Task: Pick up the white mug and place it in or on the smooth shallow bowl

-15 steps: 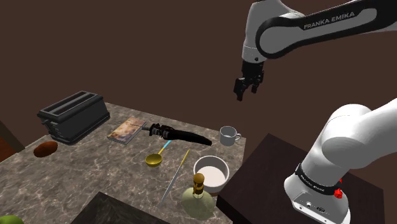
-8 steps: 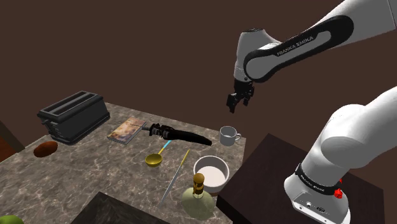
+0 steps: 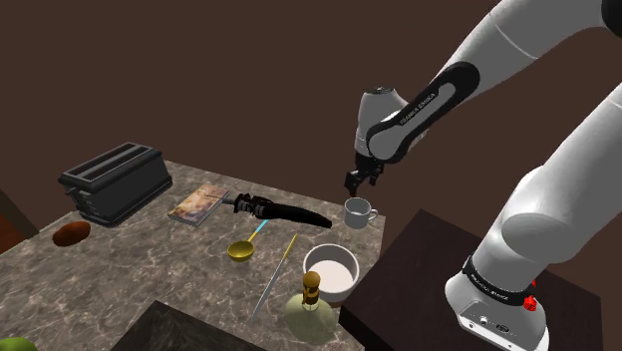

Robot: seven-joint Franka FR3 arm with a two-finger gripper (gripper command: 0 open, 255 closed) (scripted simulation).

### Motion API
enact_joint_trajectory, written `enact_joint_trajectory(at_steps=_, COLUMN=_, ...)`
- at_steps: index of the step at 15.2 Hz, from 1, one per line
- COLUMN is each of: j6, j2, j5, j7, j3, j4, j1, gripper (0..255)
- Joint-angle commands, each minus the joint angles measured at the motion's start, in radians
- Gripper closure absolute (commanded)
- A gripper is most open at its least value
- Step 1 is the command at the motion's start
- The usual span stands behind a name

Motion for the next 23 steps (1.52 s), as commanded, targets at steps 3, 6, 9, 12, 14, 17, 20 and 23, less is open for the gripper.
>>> enact_joint_trajectory(at_steps=3, j6=0.166, j2=0.205, j5=-0.010, j7=0.010, j3=-0.006, j4=0.046, j1=-0.008, gripper=0)
enact_joint_trajectory(at_steps=6, j6=0.265, j2=0.348, j5=-0.013, j7=0.015, j3=-0.011, j4=0.095, j1=-0.013, gripper=0)
enact_joint_trajectory(at_steps=9, j6=0.349, j2=0.489, j5=-0.011, j7=0.016, j3=-0.012, j4=0.157, j1=-0.018, gripper=0)
enact_joint_trajectory(at_steps=12, j6=0.374, j2=0.524, j5=-0.014, j7=0.019, j3=-0.015, j4=0.167, j1=-0.017, gripper=0)
enact_joint_trajectory(at_steps=14, j6=0.398, j2=0.559, j5=-0.016, j7=0.021, j3=-0.018, j4=0.178, j1=-0.015, gripper=0)
enact_joint_trajectory(at_steps=17, j6=0.439, j2=0.621, j5=-0.018, j7=0.025, j3=-0.023, j4=0.199, j1=-0.013, gripper=0)
enact_joint_trajectory(at_steps=20, j6=0.439, j2=0.621, j5=-0.018, j7=0.024, j3=-0.023, j4=0.199, j1=-0.013, gripper=0)
enact_joint_trajectory(at_steps=23, j6=0.439, j2=0.621, j5=-0.018, j7=0.024, j3=-0.023, j4=0.199, j1=-0.013, gripper=0)
